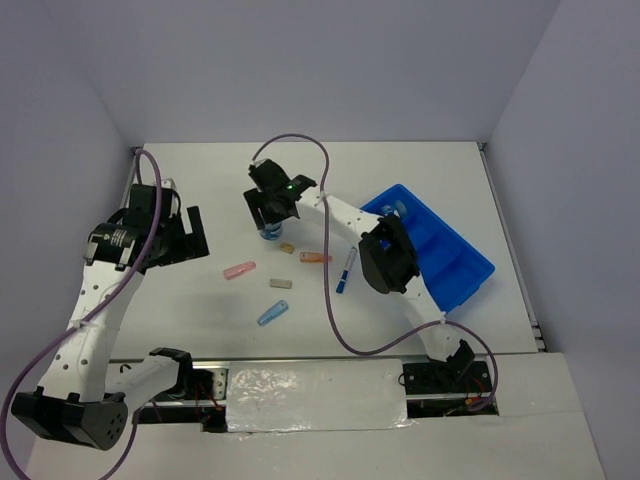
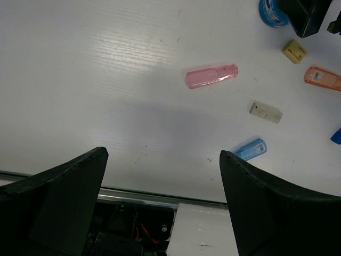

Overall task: Sort the stationery into containers
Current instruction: Pick up the stationery from the center of the board, then place the stationery in the storage box.

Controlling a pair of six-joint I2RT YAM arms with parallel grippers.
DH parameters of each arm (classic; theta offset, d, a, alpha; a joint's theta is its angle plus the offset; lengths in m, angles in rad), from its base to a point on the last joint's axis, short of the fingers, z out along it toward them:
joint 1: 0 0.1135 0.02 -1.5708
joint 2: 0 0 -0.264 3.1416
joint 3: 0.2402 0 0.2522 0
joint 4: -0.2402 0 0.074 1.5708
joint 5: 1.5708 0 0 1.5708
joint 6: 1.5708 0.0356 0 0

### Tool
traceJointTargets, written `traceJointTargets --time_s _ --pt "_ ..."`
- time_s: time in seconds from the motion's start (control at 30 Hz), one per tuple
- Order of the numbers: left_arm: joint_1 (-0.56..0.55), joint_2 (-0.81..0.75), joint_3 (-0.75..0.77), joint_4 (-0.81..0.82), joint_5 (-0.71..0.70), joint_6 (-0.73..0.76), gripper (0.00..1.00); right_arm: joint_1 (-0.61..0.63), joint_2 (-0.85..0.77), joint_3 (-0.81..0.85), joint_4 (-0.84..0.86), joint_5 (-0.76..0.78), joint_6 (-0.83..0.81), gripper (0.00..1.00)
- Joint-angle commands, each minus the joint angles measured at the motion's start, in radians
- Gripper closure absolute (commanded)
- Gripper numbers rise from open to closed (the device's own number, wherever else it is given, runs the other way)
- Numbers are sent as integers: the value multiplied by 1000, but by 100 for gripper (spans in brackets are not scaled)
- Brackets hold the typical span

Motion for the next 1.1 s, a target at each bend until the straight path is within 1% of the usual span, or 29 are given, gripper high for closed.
traceJointTargets --time_s 0.0,0.03,0.07,0.17,0.2,0.23,0.3,0.33,0.4,0.43,0.47,0.53,0.6,0.63,0.7,0.83,0.87,0.97,1.07 --pt "5 -17 -3 35 23 41 1 -49 -81 -16 66 -83 64 69" --pt "5 -15 2 36 26 45 1 -60 -125 -20 78 -116 73 71" --pt "5 -15 5 36 29 48 1 -71 -156 -30 87 -138 80 71" --pt "5 -12 9 48 54 59 1 -136 -309 -105 112 -285 107 71" --pt "5 -12 8 53 69 61 1 -200 -343 -134 101 -386 139 70" --pt "5 -12 5 58 78 62 1 -244 -399 -145 54 -434 159 70" --pt "5 -12 3 73 93 62 1 -325 -449 -171 -27 -491 198 70" --pt "5 -11 -1 78 104 61 1 -401 -513 -234 -81 -529 198 70" --pt "5 -12 -3 93 110 59 1 -474 -582 -320 -92 -580 181 70" --pt "5 -12 -4 95 113 61 1 -505 -637 -395 -106 -607 176 70" --pt "5 -9 -4 102 118 61 1 -564 -659 -452 -115 -665 161 70" --pt "5 -3 -3 105 123 64 1 -635 -714 -510 -114 -744 147 69" --pt "7 12 0 108 132 65 1 -689 -734 -587 -112 -793 143 69" --pt "7 21 8 108 144 65 1 -741 -745 -613 -96 -875 141 69" --pt "7 31 17 108 155 64 1 -779 -753 -682 -75 -934 138 69" --pt "5 40 39 113 164 61 1 -798 -737 -713 -109 -954 84 68" --pt "7 41 40 111 164 61 1 -825 -734 -742 -102 -968 84 68" --pt "5 37 31 107 164 61 1 -841 -721 -796 -39 -1006 106 67" --pt "7 24 14 108 166 58 1 -841 -685 -785 -43 -1000 95 67"
